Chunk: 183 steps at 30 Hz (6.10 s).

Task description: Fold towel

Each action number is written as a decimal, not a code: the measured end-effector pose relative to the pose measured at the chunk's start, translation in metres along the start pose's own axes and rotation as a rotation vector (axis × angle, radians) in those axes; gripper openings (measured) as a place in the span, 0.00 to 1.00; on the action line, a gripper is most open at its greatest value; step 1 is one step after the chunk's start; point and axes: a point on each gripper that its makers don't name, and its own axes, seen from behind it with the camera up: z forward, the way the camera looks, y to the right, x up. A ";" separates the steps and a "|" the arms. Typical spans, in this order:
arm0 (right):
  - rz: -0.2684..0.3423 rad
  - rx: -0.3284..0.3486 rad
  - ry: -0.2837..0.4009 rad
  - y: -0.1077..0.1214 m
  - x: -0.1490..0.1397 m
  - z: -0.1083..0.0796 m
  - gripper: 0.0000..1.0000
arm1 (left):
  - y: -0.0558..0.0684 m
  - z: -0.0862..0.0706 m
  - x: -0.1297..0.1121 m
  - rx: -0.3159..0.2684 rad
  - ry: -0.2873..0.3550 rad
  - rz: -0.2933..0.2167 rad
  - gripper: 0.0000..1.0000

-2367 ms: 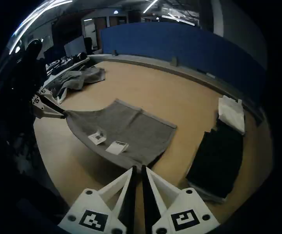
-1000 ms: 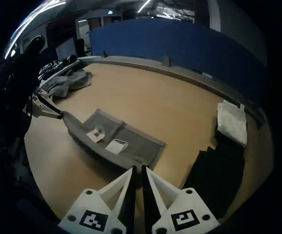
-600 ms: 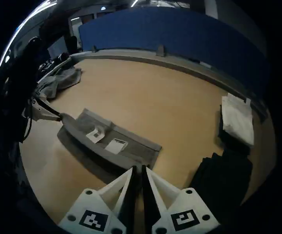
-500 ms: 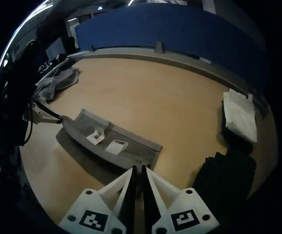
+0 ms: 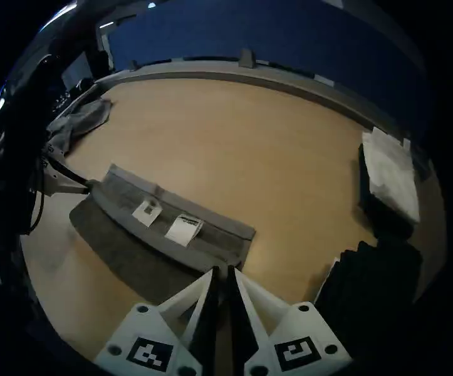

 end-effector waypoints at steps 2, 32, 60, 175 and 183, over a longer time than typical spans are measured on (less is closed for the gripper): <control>-0.001 -0.009 -0.004 0.001 0.001 0.003 0.10 | -0.003 0.003 0.002 0.013 0.000 0.001 0.16; -0.009 -0.130 0.081 0.025 0.020 -0.004 0.99 | -0.030 -0.017 0.026 0.089 0.106 -0.026 0.95; 0.017 -0.022 0.014 -0.016 -0.061 -0.026 0.97 | 0.007 -0.056 -0.065 0.072 0.159 -0.146 0.94; -0.414 0.389 0.113 -0.271 0.052 0.061 0.02 | 0.014 -0.078 -0.118 0.042 0.202 -0.357 0.94; -0.373 0.413 0.063 -0.275 0.035 0.072 0.02 | 0.017 -0.074 -0.123 0.042 0.196 -0.359 0.94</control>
